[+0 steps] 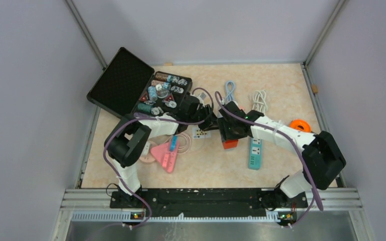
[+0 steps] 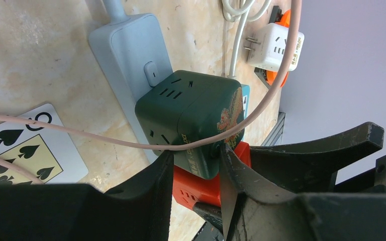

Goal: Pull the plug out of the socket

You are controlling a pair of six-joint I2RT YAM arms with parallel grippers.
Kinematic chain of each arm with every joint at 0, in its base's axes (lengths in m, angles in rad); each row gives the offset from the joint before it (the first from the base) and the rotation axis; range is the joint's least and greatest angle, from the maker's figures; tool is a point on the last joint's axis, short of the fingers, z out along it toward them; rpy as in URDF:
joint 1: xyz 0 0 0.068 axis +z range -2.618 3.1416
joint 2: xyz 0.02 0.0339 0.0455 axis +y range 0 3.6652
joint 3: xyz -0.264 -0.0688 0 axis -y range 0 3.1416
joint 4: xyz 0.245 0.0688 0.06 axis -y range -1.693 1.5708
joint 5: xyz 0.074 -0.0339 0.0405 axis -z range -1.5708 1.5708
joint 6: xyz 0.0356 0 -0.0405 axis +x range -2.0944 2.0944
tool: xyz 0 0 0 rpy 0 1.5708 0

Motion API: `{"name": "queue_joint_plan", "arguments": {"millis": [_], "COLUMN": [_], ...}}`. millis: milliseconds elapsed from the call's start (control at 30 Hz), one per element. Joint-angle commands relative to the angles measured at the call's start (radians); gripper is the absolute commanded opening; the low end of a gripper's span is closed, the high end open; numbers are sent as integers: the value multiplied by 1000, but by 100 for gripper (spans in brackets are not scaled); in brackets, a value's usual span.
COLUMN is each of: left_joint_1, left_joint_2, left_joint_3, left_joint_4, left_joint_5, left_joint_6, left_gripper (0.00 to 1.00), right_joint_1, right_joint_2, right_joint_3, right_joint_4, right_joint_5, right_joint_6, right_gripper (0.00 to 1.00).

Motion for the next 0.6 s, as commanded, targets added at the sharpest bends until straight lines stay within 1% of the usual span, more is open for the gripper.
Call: {"name": "queue_joint_plan", "arguments": {"millis": [0, 100, 133, 200, 267, 333, 467, 567], "left_joint_1": [-3, -3, -3, -3, -3, -3, -3, -3], "left_joint_2": [135, 136, 135, 135, 139, 142, 144, 147], "left_joint_3": [-83, -86, -88, -93, -96, -98, -100, -101], "left_joint_4": [-311, -307, -305, -299, -292, -291, -290, -291], "left_joint_5": [-188, -188, -187, -182, -177, -177, -177, -178], "left_joint_6": [82, 83, 84, 82, 78, 77, 75, 76], "left_gripper": [35, 35, 35, 35, 35, 35, 35, 34], "right_joint_1": [12, 26, 37, 45, 42, 13, -85, -91], "right_joint_2": [10, -28, -56, -133, -188, -200, -134, -87], "right_joint_3": [107, 84, 66, 12, -34, -34, 25, 53], "right_joint_4": [92, 141, 184, 243, 279, 256, 109, 68], "right_joint_5": [22, -64, -111, -177, -167, -123, -96, -125], "right_joint_6": [-5, -91, -166, -234, -251, -202, -31, -7], "right_gripper": [0, 0, 0, 0, 0, 0, 0, 0]}}
